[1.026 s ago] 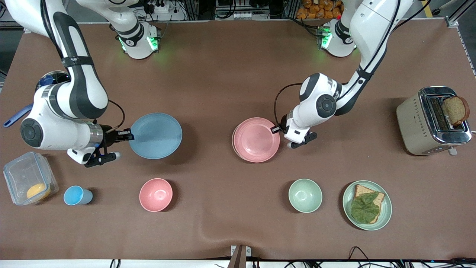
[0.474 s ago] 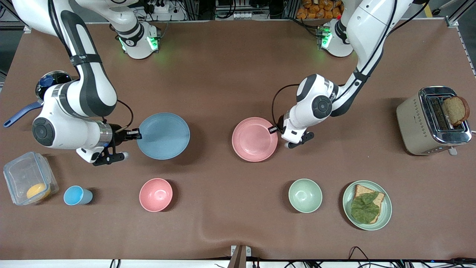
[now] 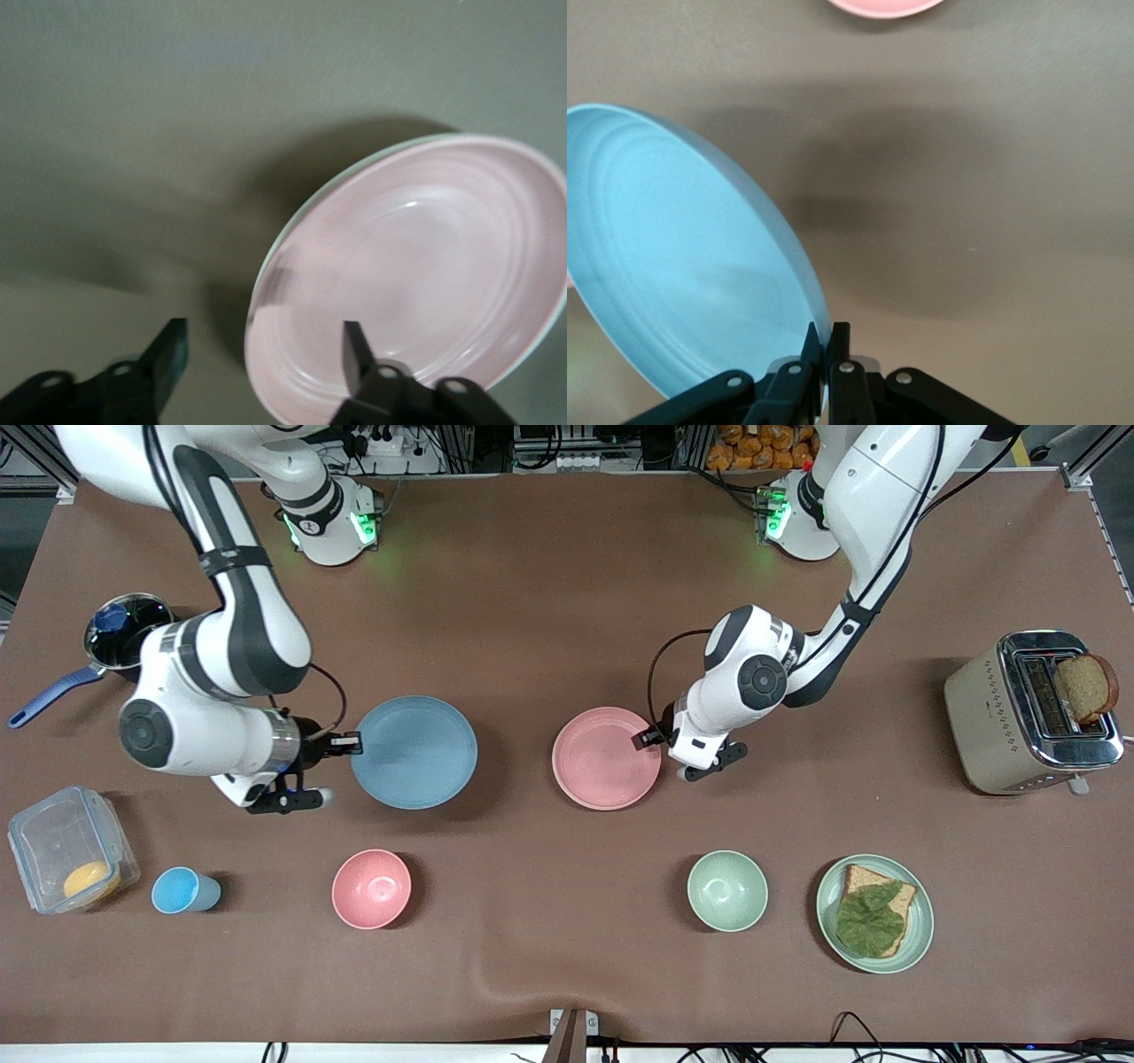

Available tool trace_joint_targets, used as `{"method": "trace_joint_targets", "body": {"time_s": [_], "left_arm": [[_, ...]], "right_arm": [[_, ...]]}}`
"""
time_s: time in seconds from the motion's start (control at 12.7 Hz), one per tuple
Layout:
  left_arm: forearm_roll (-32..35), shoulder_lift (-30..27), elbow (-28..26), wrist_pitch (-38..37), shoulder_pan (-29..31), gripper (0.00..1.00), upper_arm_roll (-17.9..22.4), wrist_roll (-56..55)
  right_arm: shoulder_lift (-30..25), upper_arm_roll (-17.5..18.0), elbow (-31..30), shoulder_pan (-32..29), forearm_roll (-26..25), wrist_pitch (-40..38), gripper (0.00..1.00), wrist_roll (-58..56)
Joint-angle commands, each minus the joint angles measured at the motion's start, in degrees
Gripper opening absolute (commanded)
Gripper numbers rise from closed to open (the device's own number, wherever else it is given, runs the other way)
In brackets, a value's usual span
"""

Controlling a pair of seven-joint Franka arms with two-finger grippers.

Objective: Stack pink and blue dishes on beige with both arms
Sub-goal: 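Open the left gripper off pink while the right gripper carries the blue plate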

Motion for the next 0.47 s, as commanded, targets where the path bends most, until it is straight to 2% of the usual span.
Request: {"method": "trace_joint_targets", "body": {"time_s": [0.0, 0.16, 0.24, 0.32, 0.39], "left_arm": [[3.94, -5.56, 0.36, -3.37, 1.95, 1.00, 0.95, -2.16], [13.65, -8.90, 1.67, -8.72, 5.28, 1.00, 2.01, -1.81], [17.19, -9.61, 3.07, -11.80, 7.91, 1.00, 1.84, -1.29], [18.53, -9.71, 4.65, -15.05, 10.20, 1.00, 1.75, -0.33], [18.54, -9.79, 6.93, -18.82, 12.05, 1.00, 1.75, 1.68]], "right_arm": [[1.71, -0.53, 0.24, 6.18, 4.15, 2.61, 0.00, 10.45], [2.24, -0.53, 0.32, 8.47, 8.18, 3.85, 0.00, 14.51], [2.85, -0.53, 0.32, 9.62, 12.56, 4.98, 0.00, 14.87], [3.29, -0.53, 0.32, 10.76, 16.17, 6.82, 0.00, 15.05], [4.26, -0.53, 0.32, 12.25, 17.34, 8.58, 0.00, 16.88]]}}
